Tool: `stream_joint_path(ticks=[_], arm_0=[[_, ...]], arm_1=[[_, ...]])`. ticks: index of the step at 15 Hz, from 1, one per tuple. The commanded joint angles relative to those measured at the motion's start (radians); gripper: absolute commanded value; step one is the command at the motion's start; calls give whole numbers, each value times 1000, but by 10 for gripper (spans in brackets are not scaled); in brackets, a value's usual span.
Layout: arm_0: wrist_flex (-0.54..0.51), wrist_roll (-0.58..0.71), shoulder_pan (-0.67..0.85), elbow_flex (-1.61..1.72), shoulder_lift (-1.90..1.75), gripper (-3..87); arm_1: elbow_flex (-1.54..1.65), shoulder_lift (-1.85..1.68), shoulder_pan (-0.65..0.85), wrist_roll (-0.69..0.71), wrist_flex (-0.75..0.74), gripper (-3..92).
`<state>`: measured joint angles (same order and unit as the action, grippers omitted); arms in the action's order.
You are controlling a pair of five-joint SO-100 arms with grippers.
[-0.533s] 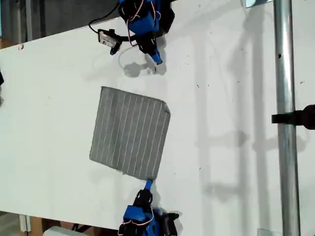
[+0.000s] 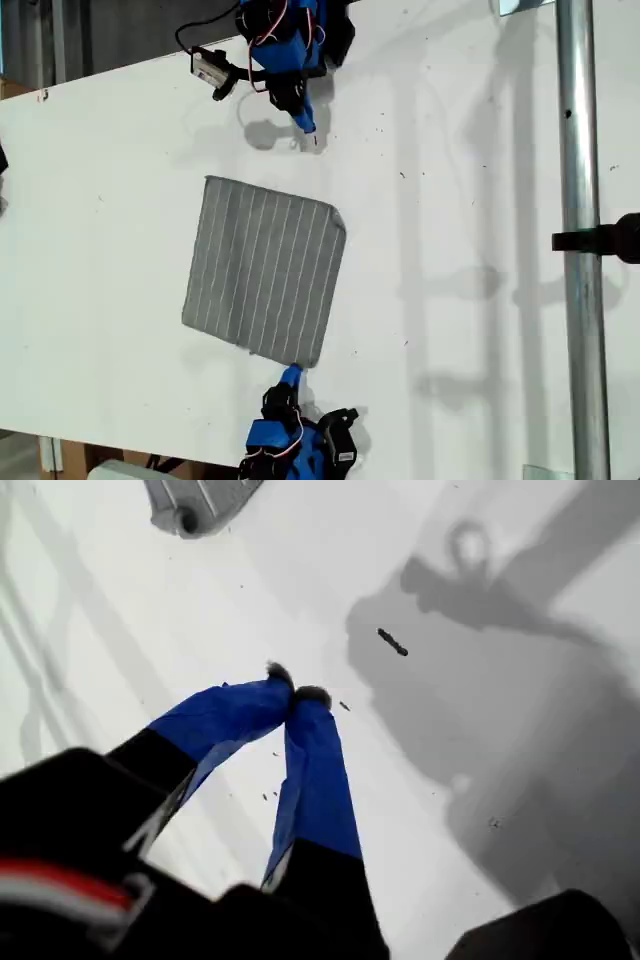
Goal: Grasp corners of a towel and fold twice.
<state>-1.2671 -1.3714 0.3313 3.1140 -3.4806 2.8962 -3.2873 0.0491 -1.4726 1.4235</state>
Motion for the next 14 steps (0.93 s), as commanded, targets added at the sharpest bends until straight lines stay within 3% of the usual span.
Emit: stream_joint_path(ticks=[1,6,11,14], arm_0=[[18,-12,11,5,2,-28],[20,-12,12,5,2,-28],[20,-14,11,5,2,-28],[20,-14,12,5,2,-28]], arm_1=[[-109,29,-15,0,-29,-2],[-640,782,-86,118,-173,-2],[-1431,1588,-196,249,-83,-2],[-1605,1738,-210,262,-84,6]])
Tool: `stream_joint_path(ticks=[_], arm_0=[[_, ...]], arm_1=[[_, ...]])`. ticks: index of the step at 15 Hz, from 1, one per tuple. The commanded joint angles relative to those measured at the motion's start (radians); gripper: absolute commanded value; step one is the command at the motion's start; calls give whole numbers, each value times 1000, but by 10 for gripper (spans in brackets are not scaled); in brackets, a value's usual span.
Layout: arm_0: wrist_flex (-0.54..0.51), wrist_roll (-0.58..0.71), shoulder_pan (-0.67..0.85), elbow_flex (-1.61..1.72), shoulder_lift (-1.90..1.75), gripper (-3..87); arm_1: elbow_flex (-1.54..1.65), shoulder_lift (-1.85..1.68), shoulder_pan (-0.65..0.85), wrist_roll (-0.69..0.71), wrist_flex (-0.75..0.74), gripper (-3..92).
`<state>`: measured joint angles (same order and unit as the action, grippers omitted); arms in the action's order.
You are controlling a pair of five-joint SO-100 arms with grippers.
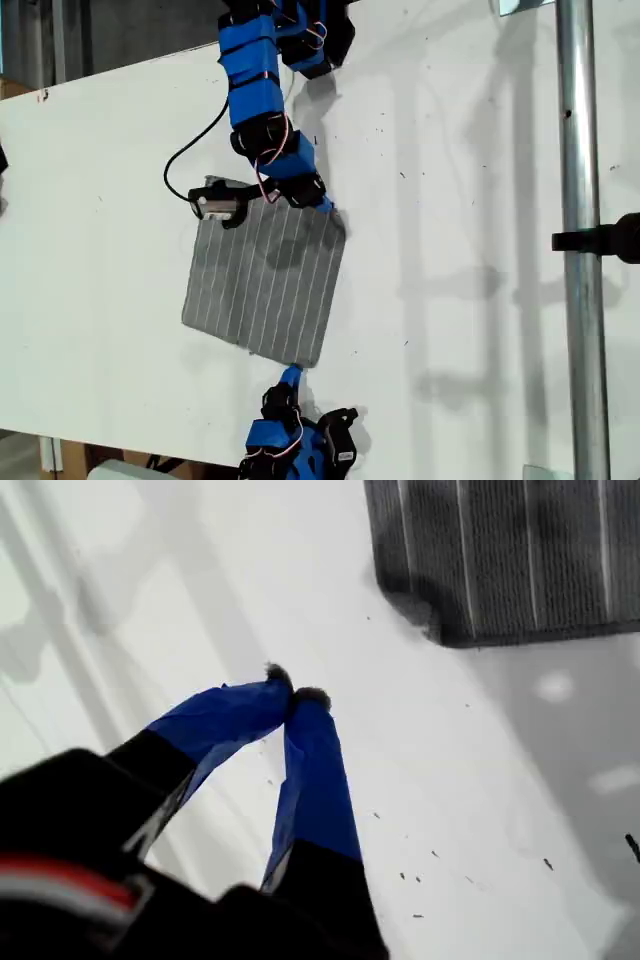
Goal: Grasp corners of a towel and fold twice.
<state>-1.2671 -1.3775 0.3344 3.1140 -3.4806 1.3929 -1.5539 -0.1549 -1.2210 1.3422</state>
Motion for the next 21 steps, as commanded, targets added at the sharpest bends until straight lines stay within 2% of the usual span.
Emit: stream_joint_path(ticks=[1,3,5,7,11,16,17,19,21], arm_0=[[20,-9,9,5,2,-28],[20,-9,9,5,2,-28],[20,-6,11,5,2,-28],[20,-3,8,5,2,-28],[15,5,3,3,2,-28],[11,5,2,2,2,-28],[11,-3,3,2,2,-28],[8,-26,9,2,2,-28],[52,-48,-15,-9,2,-28]], arm_1=[[-101,6,0,11,-9,68],[-95,6,25,43,3,340],[26,-3,78,80,-12,382],[179,14,121,98,-98,385],[219,149,167,135,-193,370],[32,420,172,130,-204,333],[6,453,170,137,-207,270],[-2,456,164,141,-225,6],[3,443,156,149,-229,-1]])
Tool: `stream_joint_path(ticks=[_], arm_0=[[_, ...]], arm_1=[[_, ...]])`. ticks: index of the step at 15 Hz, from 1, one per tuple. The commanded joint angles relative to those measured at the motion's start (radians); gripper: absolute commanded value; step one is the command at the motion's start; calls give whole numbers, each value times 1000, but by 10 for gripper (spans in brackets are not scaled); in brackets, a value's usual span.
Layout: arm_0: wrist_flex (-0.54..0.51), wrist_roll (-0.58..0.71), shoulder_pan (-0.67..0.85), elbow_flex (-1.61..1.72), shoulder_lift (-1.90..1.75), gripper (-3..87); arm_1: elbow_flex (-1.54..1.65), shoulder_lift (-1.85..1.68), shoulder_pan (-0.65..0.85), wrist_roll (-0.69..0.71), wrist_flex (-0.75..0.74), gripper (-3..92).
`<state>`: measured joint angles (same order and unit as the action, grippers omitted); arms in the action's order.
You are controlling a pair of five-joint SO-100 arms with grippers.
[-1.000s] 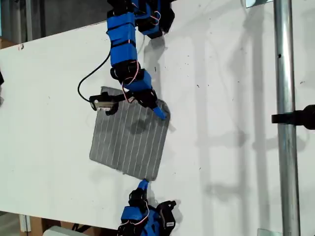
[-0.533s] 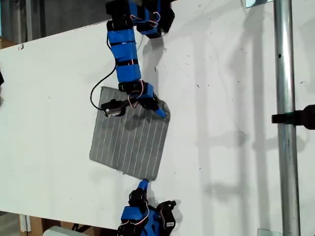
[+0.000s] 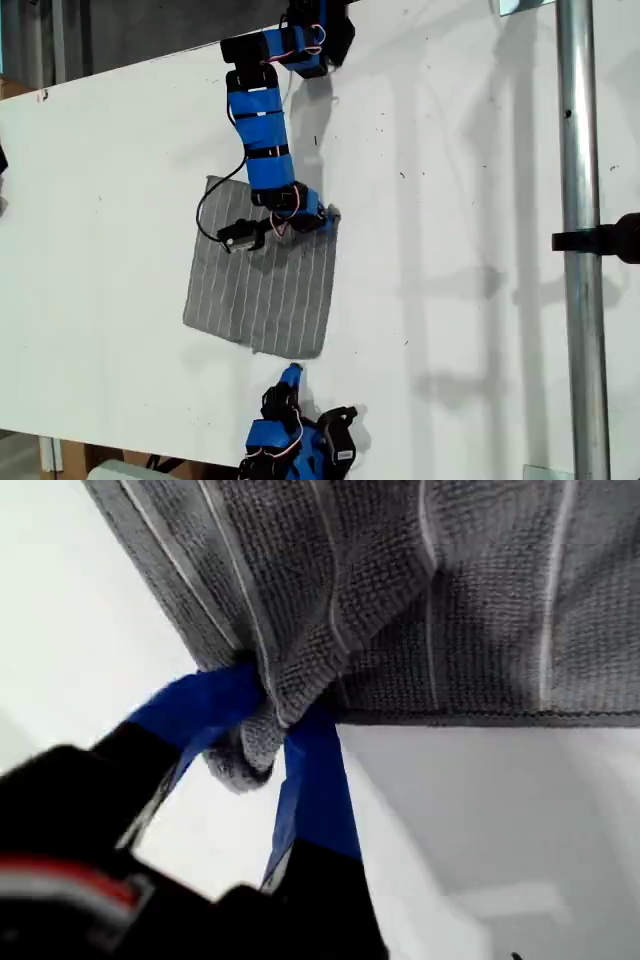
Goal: Grasp corners of a towel and fold twice.
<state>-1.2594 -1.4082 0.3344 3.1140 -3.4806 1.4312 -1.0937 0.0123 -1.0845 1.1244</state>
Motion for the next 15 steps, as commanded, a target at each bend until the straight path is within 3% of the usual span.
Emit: stream_joint_path(ticks=[1,3,7,10,12,14,15], arm_0=[[31,-49,-26,-51,2,-28],[-66,-64,-18,-256,121,-28],[-183,-58,-133,-857,805,-27],[-365,143,-175,-1247,1255,-19],[-419,270,-235,-1419,1422,63],[-397,420,-252,-1436,1463,316],[-380,491,-233,-1416,1471,355]], arm_1=[[-29,-28,-12,15,-11,-1],[-17,-41,-14,15,-18,-1],[-15,-44,-12,17,-38,-1],[-12,-49,-15,17,-40,-1],[-9,-49,-18,17,-46,-1],[-8,-49,-21,17,-49,-1],[-8,-49,-21,17,-54,-1]])
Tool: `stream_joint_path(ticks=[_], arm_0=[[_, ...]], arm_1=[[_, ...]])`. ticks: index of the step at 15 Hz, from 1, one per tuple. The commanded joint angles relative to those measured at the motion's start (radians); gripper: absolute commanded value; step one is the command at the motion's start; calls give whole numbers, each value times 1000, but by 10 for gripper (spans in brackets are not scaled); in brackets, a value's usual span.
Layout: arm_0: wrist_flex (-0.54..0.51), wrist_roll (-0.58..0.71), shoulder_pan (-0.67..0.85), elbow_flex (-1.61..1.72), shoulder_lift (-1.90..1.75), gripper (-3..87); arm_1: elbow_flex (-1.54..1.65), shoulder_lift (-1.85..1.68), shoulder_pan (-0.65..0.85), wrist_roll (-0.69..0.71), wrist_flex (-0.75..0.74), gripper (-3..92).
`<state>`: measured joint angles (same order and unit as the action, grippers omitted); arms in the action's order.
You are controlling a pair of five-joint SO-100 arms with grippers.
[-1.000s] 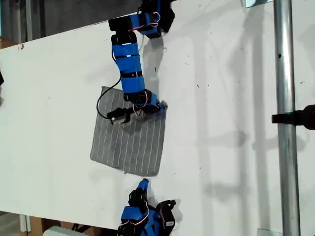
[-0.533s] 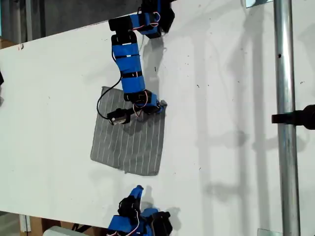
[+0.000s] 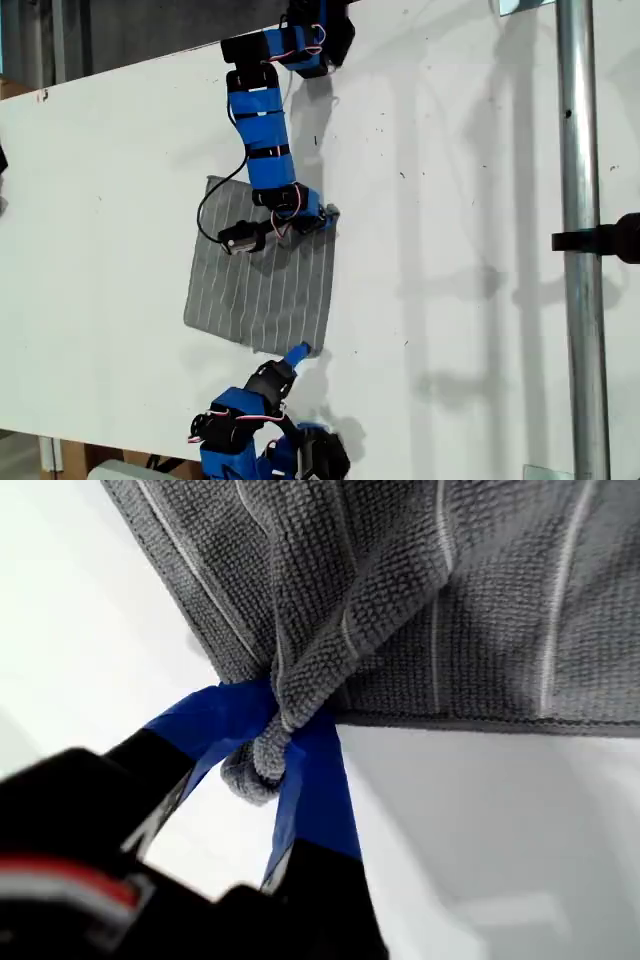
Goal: Grasp corners of a towel and fold twice.
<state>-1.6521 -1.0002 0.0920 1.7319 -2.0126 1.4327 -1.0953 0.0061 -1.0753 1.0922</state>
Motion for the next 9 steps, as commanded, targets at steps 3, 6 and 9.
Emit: stream_joint_path(ticks=[3,6,9], arm_0=[[135,137,95,143,26,405],[328,115,193,385,28,396],[465,117,275,531,67,391]], arm_1=[[0,-69,-20,8,-23,-1],[31,-100,-23,8,-49,-1],[31,-107,-26,8,-51,-1]])
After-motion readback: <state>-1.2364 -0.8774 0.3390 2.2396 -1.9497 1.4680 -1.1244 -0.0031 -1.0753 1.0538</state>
